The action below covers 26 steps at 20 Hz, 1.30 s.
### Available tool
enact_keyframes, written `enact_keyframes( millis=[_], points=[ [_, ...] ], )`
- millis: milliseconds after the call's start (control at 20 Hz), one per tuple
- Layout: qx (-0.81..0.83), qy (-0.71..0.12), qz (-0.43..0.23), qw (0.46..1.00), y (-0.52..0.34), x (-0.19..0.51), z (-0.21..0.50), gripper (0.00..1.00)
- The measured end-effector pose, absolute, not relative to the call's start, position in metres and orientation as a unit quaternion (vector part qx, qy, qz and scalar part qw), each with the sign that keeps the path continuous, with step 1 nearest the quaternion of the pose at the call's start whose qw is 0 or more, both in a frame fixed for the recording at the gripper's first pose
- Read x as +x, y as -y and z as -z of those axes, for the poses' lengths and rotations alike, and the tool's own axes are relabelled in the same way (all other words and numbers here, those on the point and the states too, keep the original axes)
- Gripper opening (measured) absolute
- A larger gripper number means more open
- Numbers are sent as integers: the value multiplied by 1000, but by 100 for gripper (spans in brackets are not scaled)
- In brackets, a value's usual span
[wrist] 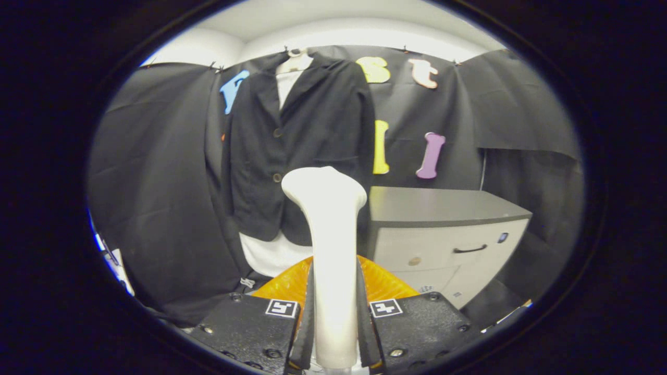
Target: Iron the clothes twice with a garment steamer, once on the left side and once on the right side.
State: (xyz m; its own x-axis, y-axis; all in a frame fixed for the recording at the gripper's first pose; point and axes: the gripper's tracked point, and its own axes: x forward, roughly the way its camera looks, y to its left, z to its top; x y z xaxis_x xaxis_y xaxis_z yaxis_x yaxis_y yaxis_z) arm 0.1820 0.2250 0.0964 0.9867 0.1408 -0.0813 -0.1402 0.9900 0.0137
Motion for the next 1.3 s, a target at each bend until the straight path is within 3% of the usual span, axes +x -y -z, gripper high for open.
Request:
enact_keyframes(
  millis=[550,900,1300],
  points=[
    [21,-36,-7,999,-22,40,-22,37],
    [24,-48,-7,999,13,-16,9,37],
    [30,-48,-4,998,21,-35,13,37]
  ],
)
